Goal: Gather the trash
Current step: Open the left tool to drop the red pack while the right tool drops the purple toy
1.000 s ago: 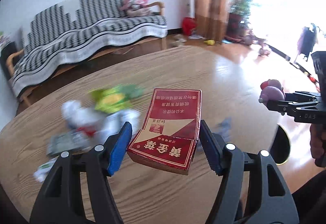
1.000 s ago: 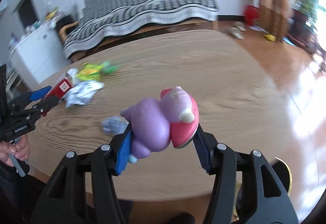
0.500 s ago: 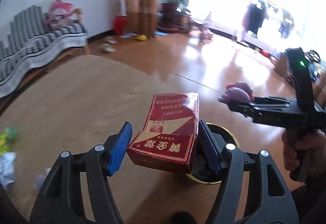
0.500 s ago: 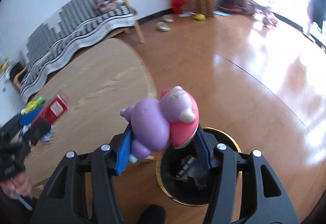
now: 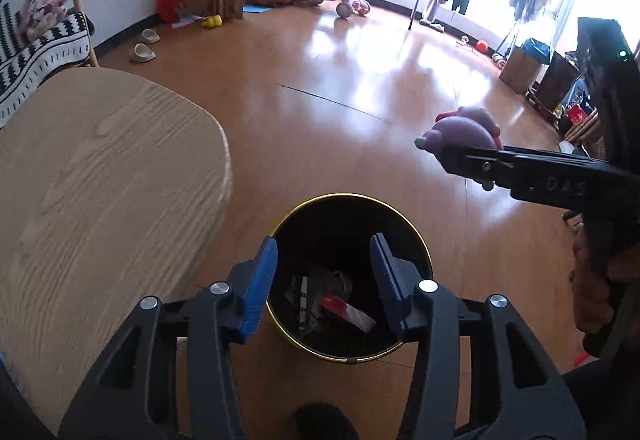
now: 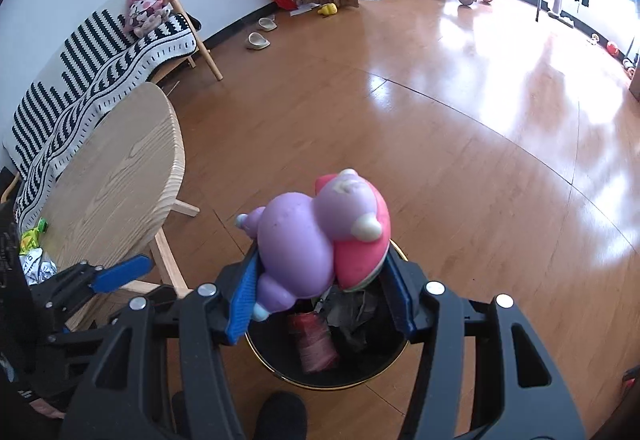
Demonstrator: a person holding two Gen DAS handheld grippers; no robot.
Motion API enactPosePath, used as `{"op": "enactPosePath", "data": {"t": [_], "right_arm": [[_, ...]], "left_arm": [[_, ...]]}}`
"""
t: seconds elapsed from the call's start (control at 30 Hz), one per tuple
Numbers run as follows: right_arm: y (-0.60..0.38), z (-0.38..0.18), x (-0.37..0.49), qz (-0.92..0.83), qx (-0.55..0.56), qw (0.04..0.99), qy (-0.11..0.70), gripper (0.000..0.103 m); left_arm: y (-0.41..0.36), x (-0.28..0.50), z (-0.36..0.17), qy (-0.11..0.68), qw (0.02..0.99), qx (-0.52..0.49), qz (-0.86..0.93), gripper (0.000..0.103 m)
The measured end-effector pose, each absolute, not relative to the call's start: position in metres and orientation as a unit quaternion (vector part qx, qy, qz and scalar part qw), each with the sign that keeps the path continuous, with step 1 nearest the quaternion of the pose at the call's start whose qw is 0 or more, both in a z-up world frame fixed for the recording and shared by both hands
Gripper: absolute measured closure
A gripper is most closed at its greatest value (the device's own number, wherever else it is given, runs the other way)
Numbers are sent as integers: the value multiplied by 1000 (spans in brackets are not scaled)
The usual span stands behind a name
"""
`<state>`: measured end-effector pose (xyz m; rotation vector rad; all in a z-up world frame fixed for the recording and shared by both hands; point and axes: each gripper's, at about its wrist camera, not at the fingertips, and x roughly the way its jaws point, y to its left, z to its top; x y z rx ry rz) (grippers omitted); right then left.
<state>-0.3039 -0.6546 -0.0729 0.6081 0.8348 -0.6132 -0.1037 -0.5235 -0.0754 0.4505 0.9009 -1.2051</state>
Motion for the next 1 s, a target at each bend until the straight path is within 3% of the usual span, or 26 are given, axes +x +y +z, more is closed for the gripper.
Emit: {"op": "enactPosePath", "data": {"t": [0.33,0.47,0.77,0.83,1.0], "right_arm": [[-654,-74,-287,-275,288,825,400,47],[-651,-75,-281,-267,286,825,407,43],[-645,-76,-275,-264,283,826,411,38],[-645,-74,-273,-265,282,826,409,28],[-638,-70,-268,-261,278,831,406,28]], "left_arm": [[-525,-113,-78,403,694,215,-556,53],[-521,-113,-72,398,694,216,-559,27],[-499,-104,-55,385,703,205,-561,19],[-494,-102,-52,384,706,200,-561,19],[-482,-98,-39,377,712,192,-560,18]]}}
